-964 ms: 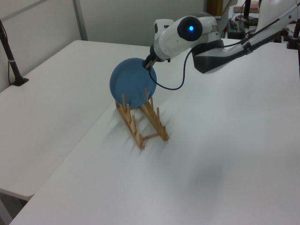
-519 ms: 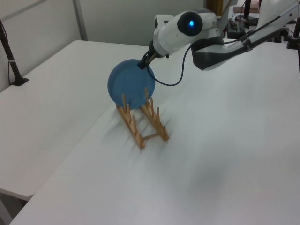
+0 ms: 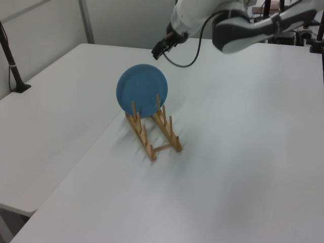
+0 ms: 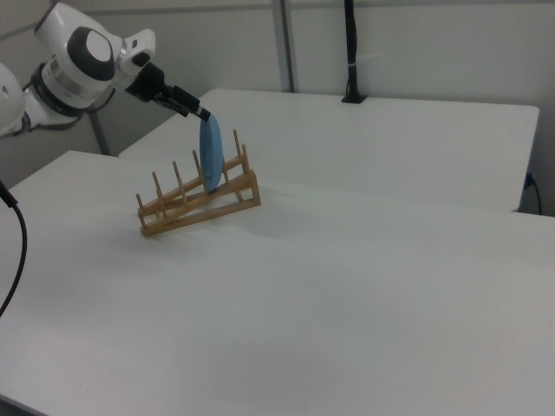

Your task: Place plate in plate rack

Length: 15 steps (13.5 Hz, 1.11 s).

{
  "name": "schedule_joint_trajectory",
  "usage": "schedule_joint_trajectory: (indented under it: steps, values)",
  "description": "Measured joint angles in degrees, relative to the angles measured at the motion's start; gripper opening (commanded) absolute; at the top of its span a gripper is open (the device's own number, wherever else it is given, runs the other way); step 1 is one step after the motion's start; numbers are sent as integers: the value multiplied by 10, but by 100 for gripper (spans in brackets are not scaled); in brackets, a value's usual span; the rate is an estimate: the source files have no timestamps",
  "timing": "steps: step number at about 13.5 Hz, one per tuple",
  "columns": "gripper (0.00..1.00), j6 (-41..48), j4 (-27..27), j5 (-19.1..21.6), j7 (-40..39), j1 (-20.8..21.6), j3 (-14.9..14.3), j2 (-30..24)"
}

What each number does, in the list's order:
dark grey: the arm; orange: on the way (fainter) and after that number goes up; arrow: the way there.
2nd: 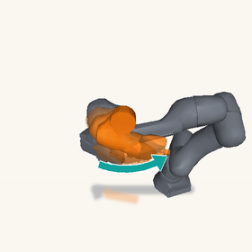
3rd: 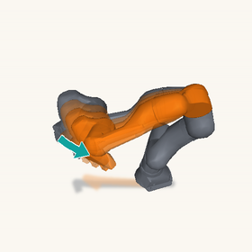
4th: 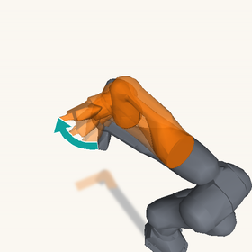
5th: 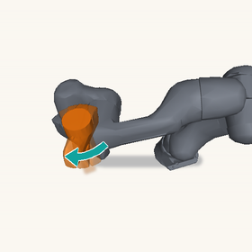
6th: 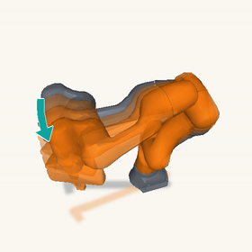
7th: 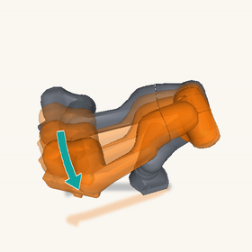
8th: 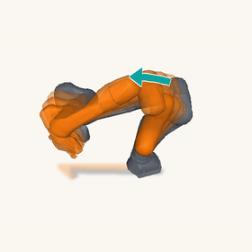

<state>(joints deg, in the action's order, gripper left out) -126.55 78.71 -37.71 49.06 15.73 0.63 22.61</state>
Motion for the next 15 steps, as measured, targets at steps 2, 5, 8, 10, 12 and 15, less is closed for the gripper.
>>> schedule_joint_trajectory:
  steps: [2,5,8,10,12,15]
  values:
    - [100,48,6,111,-74,-24,-2,-24]
    - [100,125,56,228,-202,-76,-3,-72]
    - [100,215,96,304,-342,-114,-4,-119]
    - [100,271,118,337,-428,-139,-4,-154]
    - [100,296,149,357,-488,-162,-4,-196]
    - [100,332,187,364,-513,-182,-6,-257]
